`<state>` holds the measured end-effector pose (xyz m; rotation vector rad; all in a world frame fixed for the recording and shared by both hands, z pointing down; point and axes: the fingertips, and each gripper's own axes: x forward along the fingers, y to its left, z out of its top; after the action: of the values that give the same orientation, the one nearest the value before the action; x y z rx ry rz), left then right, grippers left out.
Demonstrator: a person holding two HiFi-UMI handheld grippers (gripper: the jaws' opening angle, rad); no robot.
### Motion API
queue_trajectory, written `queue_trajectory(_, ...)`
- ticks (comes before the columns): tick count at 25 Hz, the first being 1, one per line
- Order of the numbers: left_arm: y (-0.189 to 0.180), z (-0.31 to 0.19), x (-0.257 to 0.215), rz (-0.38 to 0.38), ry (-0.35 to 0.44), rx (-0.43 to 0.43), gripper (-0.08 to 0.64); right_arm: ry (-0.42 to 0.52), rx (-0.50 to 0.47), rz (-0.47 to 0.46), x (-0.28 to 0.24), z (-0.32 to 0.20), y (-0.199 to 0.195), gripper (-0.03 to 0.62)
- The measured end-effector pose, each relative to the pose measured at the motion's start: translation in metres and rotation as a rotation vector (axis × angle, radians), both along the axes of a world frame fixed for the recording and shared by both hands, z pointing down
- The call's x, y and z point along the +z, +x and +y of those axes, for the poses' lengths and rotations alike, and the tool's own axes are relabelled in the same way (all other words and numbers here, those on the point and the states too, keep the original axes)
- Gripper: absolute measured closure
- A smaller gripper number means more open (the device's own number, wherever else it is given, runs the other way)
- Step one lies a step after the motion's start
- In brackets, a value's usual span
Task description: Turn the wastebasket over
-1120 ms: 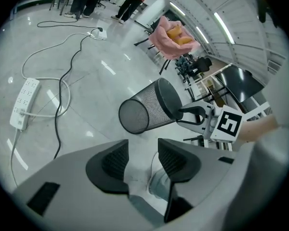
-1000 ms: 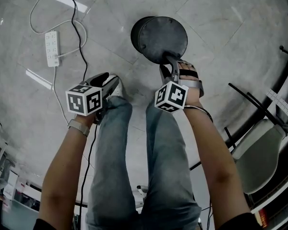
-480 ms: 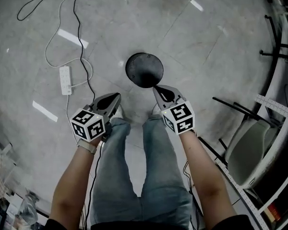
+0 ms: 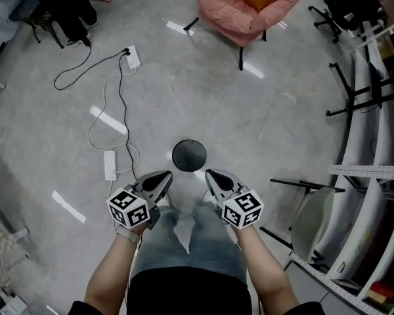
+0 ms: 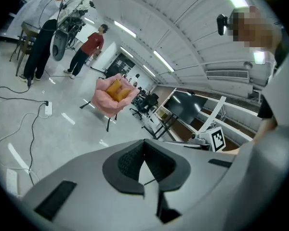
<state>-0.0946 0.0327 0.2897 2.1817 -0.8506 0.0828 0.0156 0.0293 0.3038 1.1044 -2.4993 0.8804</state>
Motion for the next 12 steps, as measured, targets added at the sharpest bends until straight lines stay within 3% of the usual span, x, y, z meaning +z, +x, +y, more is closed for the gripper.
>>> queue_trajectory(5, 0.006, -0.006, -0.083, -0.007, 0.082, -0.047, 0.546, 0.123, 0.018, -0.064, -0.100, -0.001, 0.009, 0.581)
queue_trajectory(12, 0.035, -0.003, -0.178, -0.043, 0.208, -0.046, 0.546, 0.233, 0.013, -0.075, -0.192, -0.003, 0.027, 0.581)
